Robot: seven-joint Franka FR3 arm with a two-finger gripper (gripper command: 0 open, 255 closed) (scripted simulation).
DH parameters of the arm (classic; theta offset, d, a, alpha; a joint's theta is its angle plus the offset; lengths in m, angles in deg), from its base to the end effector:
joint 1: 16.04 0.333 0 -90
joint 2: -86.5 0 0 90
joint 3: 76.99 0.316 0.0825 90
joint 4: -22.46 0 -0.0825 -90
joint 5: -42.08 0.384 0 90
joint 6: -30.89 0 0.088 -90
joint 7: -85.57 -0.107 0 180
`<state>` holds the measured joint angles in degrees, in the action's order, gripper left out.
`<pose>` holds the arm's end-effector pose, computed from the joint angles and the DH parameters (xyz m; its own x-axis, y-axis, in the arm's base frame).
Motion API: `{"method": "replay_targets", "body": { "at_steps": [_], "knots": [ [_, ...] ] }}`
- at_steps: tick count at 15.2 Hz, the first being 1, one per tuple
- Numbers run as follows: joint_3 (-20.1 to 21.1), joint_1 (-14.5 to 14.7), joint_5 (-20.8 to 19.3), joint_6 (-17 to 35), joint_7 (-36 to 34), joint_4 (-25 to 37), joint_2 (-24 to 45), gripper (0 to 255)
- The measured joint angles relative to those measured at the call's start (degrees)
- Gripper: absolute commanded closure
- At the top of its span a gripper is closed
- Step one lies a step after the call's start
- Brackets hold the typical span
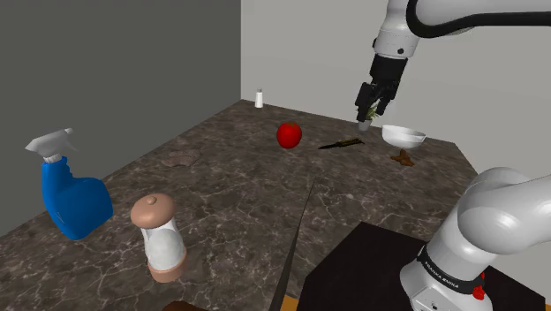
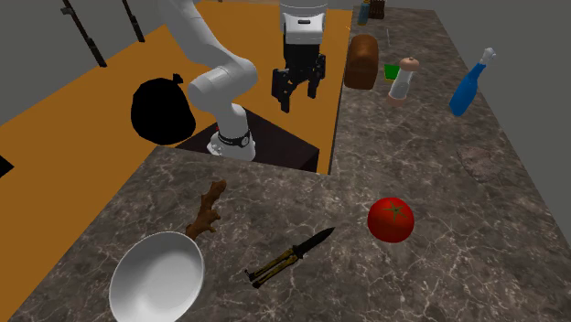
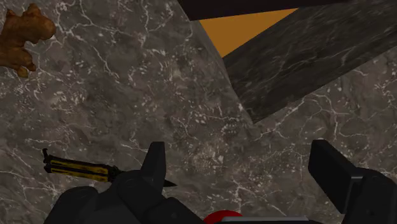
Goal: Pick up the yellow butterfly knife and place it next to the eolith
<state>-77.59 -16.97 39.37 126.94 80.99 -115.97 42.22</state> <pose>0.3187 -0.0139 0.5674 0.9945 -0.0987 0.0361 -0.1000 -0.9943 0.0371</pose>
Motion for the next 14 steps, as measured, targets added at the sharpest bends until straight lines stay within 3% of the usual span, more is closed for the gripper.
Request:
{"method": "replay_targets", "body": {
  "at_steps": [4, 14],
  "knots": [
    [-3.18, 0.31, -1.83, 2.4, 5.8, -1.03, 1.37, 0],
    [-18.27, 2.77, -7.96, 15.47, 34.3, -1.18, 13.87, 0]
  ]
}}
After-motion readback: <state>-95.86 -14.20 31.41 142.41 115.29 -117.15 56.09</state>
